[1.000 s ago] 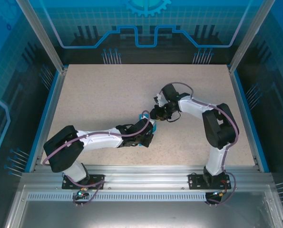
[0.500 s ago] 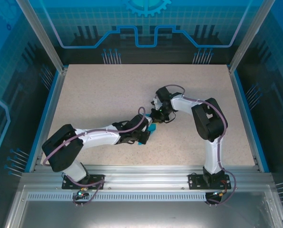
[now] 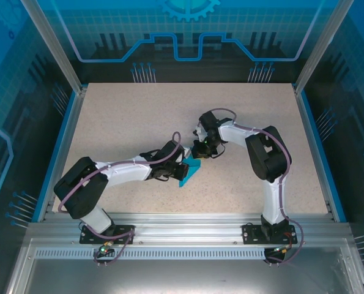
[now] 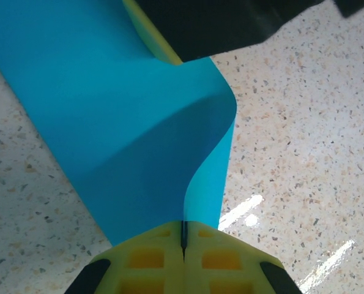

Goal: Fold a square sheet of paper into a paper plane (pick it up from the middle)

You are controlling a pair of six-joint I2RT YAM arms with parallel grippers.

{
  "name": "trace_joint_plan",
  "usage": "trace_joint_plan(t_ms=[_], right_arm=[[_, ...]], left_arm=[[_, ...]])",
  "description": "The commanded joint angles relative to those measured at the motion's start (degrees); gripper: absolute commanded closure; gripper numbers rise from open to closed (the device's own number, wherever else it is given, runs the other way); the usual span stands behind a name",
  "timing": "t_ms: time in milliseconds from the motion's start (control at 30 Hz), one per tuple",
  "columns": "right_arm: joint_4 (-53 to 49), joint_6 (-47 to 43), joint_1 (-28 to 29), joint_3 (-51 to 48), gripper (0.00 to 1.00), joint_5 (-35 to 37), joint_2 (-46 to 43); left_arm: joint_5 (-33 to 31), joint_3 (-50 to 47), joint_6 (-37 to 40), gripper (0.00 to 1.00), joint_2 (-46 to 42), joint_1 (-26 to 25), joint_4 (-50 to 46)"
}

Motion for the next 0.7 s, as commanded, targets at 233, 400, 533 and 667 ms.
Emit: trace_joint_plan(t_ms=[233, 400, 533, 667], right_arm=[[-3.08, -1.14, 1.05, 1.06, 0.87, 0.78, 2.18], [-3.16, -1.04, 1.12, 1.13, 0.86, 0.41, 2.11], [-3.20, -0.99, 1.19, 1.24, 0.86, 0.37, 2.13], [-3.16, -0.87, 1.23, 1.06, 0.86, 0.49, 2.13]], left_arm=[[5.32, 1.21, 3.27, 1.00, 3.47, 3.39, 0.93], [6.15, 1.40, 3.55, 1.00, 4.19, 4.15, 1.56], [6.35, 1.54, 4.13, 0.99, 4.67, 4.82, 1.59], [6.68, 1.93, 4.87, 0.98, 4.97, 5.25, 1.47]])
